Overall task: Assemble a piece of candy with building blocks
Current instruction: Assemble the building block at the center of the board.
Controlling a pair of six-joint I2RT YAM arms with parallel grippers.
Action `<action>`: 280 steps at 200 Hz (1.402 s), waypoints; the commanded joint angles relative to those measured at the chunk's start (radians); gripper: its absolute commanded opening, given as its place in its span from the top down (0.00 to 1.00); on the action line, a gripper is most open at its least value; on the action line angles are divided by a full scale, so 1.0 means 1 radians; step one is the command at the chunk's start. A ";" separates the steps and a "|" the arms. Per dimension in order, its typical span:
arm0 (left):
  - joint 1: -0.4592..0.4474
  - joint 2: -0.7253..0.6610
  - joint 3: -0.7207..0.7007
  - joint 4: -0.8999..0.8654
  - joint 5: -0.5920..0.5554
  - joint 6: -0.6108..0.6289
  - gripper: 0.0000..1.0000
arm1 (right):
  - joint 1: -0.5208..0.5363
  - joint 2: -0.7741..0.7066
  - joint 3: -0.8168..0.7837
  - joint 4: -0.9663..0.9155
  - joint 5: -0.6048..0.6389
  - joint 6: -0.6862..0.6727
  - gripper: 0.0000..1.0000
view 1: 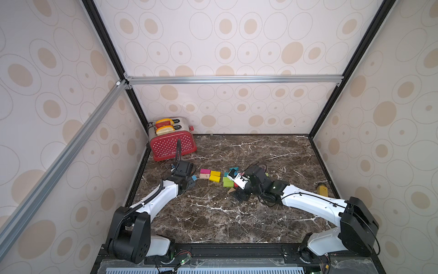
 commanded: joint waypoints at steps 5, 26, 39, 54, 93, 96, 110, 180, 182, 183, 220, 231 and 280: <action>-0.057 -0.011 0.001 -0.020 -0.003 -0.128 0.72 | 0.000 -0.089 -0.045 0.013 0.080 0.029 0.19; -0.100 -0.006 0.018 -0.013 -0.030 -0.183 0.72 | -0.003 -0.139 -0.087 0.025 0.118 0.040 0.19; -0.132 0.012 0.031 0.000 -0.034 -0.220 0.72 | -0.006 -0.164 -0.109 0.036 0.136 0.046 0.19; -0.174 0.050 0.063 0.008 -0.042 -0.250 0.72 | -0.004 -0.188 -0.123 0.037 0.155 0.051 0.19; -0.227 0.170 0.136 0.027 -0.045 -0.314 0.74 | -0.007 -0.249 -0.160 0.030 0.201 0.065 0.19; -0.230 0.178 0.141 0.030 -0.048 -0.318 0.74 | -0.009 -0.254 -0.165 0.031 0.203 0.068 0.19; -0.244 0.215 0.162 0.037 -0.042 -0.338 0.74 | -0.010 -0.274 -0.188 0.037 0.208 0.075 0.19; -0.259 0.318 0.205 0.022 -0.113 -0.409 0.74 | -0.010 -0.298 -0.213 0.030 0.218 0.070 0.19; -0.259 0.321 0.207 0.023 -0.109 -0.408 0.74 | -0.009 -0.298 -0.213 0.030 0.217 0.071 0.19; -0.258 0.322 0.208 0.023 -0.109 -0.409 0.74 | -0.010 -0.297 -0.213 0.030 0.217 0.071 0.19; -0.228 0.359 0.216 0.027 -0.125 -0.458 0.74 | -0.010 -0.282 -0.216 0.036 0.205 0.073 0.19; -0.200 0.363 0.203 0.042 -0.099 -0.483 0.73 | -0.010 -0.280 -0.216 0.036 0.205 0.073 0.19; -0.157 0.388 0.222 0.046 -0.098 -0.550 0.73 | -0.010 -0.269 -0.222 0.046 0.201 0.074 0.19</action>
